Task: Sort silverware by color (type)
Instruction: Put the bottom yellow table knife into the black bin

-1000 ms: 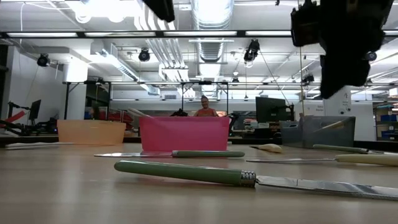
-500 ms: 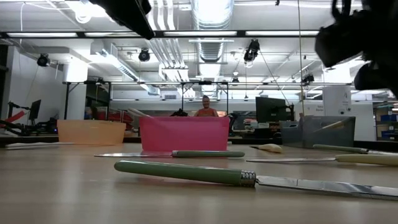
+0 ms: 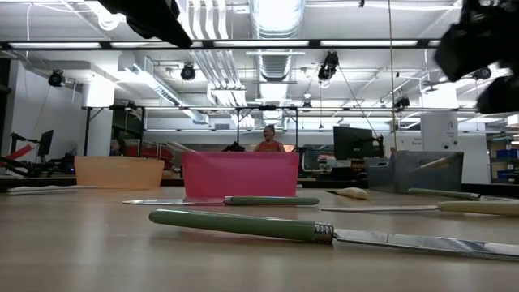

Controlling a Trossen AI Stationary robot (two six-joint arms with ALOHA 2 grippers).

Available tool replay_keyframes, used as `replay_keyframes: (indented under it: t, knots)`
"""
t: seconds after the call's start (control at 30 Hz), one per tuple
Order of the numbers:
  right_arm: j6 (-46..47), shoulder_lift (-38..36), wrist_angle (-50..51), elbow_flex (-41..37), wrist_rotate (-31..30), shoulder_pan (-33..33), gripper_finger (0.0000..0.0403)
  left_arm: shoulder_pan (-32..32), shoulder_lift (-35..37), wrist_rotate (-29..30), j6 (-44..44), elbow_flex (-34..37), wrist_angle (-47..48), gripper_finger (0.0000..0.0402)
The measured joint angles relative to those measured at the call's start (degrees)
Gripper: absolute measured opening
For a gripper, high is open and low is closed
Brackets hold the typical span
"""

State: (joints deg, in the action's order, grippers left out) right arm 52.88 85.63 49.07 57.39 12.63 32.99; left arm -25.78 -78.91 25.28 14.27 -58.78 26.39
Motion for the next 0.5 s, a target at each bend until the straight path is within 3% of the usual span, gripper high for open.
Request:
replay_keyframes:
  t: [0.2, 0.5]
  knots:
    - [1.2, -2.1, 4.0, 0.0, 1.5, 7.1, 0.012, 0.0, 0.2, 10.4, -4.9, -1.3, -0.4, 0.0039]
    - [9.4, -6.9, 2.8, 0.0, -23.2, 13.0, 0.0125, 0.4, 0.1, 19.6, -8.2, -1.2, -0.5, 0.0039]
